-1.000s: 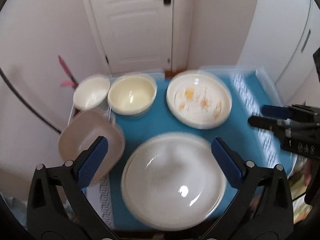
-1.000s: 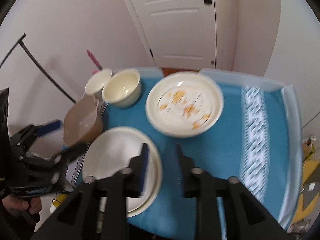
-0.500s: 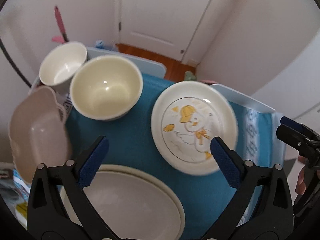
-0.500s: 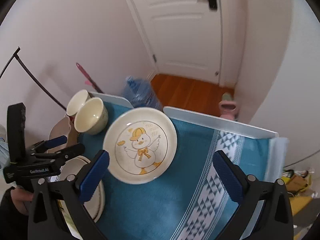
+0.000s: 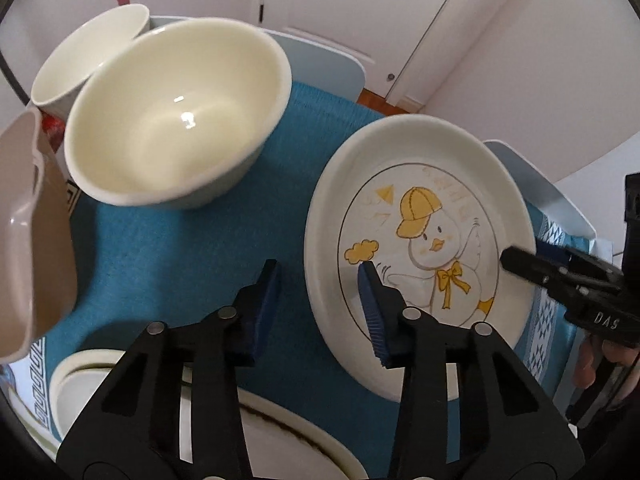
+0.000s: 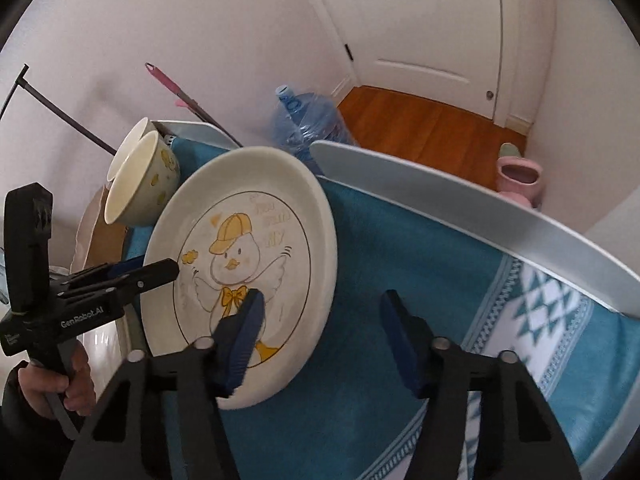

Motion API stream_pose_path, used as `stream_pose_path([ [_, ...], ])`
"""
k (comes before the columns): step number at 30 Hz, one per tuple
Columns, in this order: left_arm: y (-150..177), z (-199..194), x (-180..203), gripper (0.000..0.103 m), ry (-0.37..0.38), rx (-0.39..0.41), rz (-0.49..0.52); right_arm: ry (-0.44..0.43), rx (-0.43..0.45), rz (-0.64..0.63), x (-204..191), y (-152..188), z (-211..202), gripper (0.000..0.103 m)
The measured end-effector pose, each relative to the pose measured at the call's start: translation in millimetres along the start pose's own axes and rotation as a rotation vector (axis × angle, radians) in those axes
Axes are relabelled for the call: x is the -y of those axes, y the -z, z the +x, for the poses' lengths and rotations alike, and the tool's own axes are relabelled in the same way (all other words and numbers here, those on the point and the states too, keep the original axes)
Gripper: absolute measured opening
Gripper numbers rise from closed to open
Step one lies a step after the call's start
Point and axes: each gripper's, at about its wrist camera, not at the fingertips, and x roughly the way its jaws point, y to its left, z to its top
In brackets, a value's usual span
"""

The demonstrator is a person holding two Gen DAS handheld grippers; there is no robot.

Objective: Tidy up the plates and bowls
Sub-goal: 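Grasp the rim of the white duck-print plate with both grippers, then carry the duck-print plate with both grippers and lower it onto the stack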

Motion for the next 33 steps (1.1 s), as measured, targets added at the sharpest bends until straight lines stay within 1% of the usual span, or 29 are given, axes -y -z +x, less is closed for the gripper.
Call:
stream_pose_path([
  [1,1,-1,1,0.036,-0.002,0.007,0.003,0.003,0.013,-0.007,1,-2,1,0.047],
  [2,2,-1,2,0.035,-0.002,0.009,0.005,-0.002,0.014,-0.017,0,-3,2,0.04],
  [3,2,-2,3,0.032,-0.001,0.01,0.005,-0.003,0.012,-0.024,-1,-4,4,0.032],
  [4,3,-2,4,0.028,0.001,0.014,0.004,0.002,0.014,-0.029,-2,-6,4,0.03],
  [5,3,-2,5,0.021,0.02,0.018,0.002,0.0,0.017,-0.035,-3,-6,5,0.025],
  [6,4,-3,7,0.021,0.028,0.02,0.001,-0.009,0.013,-0.038,-4,-7,7,0.017],
  [14,8,-6,22,0.02,0.005,0.028,0.031,0.008,0.021,-0.052,-6,-4,10,0.016],
  [16,8,-10,25,0.02,0.006,0.033,0.04,0.015,0.027,-0.052,-8,-1,8,0.016],
  [18,1,-14,22,0.02,0.019,0.044,0.04,0.018,0.032,-0.044,-8,1,6,0.016],
  [22,-1,-34,25,0.02,0.045,0.066,0.053,0.027,0.048,-0.03,-14,4,-3,0.016],
  [26,-3,-63,23,0.02,0.063,0.091,0.078,0.035,0.085,-0.022,-25,6,-24,0.016],
  [33,2,-122,5,0.02,0.075,0.13,0.149,0.048,0.169,0.016,-66,18,-71,0.016],
])
